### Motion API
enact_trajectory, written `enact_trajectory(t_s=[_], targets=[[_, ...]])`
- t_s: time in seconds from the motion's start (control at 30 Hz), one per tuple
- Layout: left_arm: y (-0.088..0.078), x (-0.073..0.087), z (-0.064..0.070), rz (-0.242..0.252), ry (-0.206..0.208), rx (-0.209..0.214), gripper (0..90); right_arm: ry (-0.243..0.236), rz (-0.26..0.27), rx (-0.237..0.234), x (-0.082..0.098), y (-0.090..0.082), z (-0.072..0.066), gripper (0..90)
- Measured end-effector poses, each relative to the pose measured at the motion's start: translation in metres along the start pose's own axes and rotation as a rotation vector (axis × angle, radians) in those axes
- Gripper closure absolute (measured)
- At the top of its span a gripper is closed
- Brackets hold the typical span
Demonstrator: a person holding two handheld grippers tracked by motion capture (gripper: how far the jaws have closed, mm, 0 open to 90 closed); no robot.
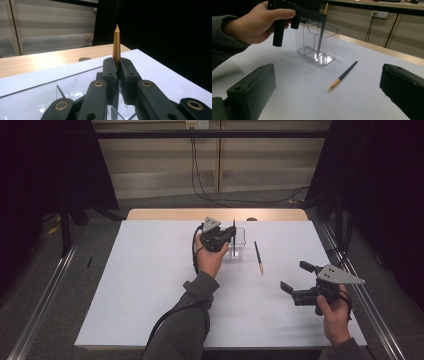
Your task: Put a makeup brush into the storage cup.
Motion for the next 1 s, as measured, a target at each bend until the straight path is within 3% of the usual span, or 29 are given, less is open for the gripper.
enact_trajectory(t_s=[0.43, 1.0], targets=[[0.0014, 0.0056, 0.0015, -0.036, 0.019, -0.002, 83.1, -0.002, 0.001, -0.007, -0.0004, -0.0007, 0.0002, 0.0], [0.0014, 0.0018, 0.0074, -0.025, 0.027, 0.005, 79.5, 0.002, 0.000, -0.003, -0.0003, -0.0004, -0.0005, 0.0]])
Point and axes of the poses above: each handheld gripper's, and its own axes: y roughly forward along the jaws, x roughly out of its underside, z roughly to its right, the point moved 10 cm from there along y, roughly forward along the jaws, and after that the axes turned 9 degrees about z, right-handed, at the moved point
